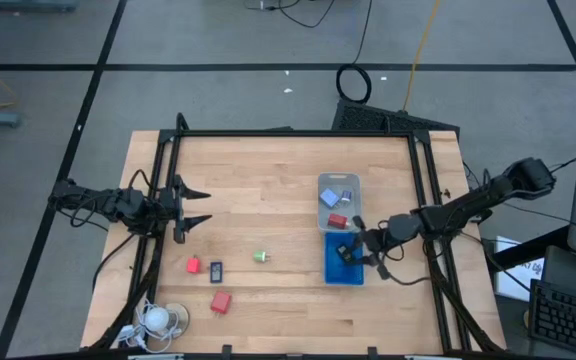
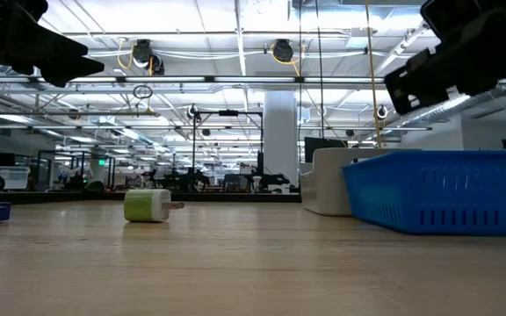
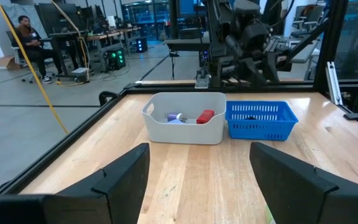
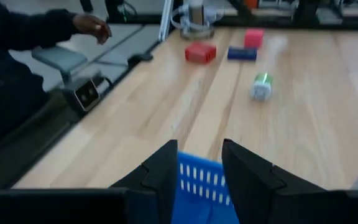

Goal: Pick & Place Office items
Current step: Put the pink charger adapter into the gray bin

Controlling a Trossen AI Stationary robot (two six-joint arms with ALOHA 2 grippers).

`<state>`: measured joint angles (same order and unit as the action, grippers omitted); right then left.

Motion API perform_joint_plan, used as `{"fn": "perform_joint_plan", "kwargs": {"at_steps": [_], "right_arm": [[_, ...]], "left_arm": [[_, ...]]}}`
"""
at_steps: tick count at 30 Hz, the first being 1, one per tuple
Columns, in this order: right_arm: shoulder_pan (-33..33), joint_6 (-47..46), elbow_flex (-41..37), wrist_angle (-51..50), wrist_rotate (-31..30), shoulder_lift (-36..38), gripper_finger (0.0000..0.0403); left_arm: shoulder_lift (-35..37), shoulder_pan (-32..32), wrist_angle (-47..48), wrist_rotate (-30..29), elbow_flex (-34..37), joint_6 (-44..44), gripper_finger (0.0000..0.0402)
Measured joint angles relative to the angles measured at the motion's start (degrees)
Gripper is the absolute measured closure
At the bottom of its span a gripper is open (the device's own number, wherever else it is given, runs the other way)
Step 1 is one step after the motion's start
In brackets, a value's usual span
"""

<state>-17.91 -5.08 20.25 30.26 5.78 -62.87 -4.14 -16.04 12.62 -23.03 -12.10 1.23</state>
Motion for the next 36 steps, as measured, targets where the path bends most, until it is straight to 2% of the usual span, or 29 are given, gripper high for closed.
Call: {"fn": "perform_joint_plan", "kwargs": {"at_steps": [5, 12, 18, 22, 26, 32, 36], "right_arm": [[1.11, -0.19, 0.0, 0.01, 0.0, 4.51, 0.0272], [3.18, 0.69, 0.0, 2.21, 0.02, 8.86, 0.0228], [6.51, 5.38, 0.0, 9.36, 0.22, 12.86, 0.0191], [8.56, 5.58, 0.0, 9.8, 0.23, 15.68, 0.0177], [9.93, 6.01, 0.0, 9.81, 0.35, 17.2, 0.0175], [10.4, 5.81, 0.0, 5.86, 0.44, 17.23, 0.0178], [10.4, 5.48, 0.0, 3.44, 0.44, 17.22, 0.0179]], "left_arm": [[0.0, 0.01, -0.02, 0.0, 0.0, 0.0, 0.0117], [0.01, 0.01, -0.94, 0.02, 0.02, -0.26, 0.0106], [0.01, 0.0, -3.43, 0.02, 0.02, -3.48, 0.0113], [0.02, -0.01, -7.09, 0.02, 0.02, -6.97, 0.0121], [0.0, -0.01, -6.86, -0.22, 0.02, -8.29, 0.0127], [-1.89, 0.01, -6.77, -0.34, 0.02, -22.43, 0.0126], [-7.18, -0.01, -6.34, 3.16, -0.56, -30.69, 0.0131]]}}
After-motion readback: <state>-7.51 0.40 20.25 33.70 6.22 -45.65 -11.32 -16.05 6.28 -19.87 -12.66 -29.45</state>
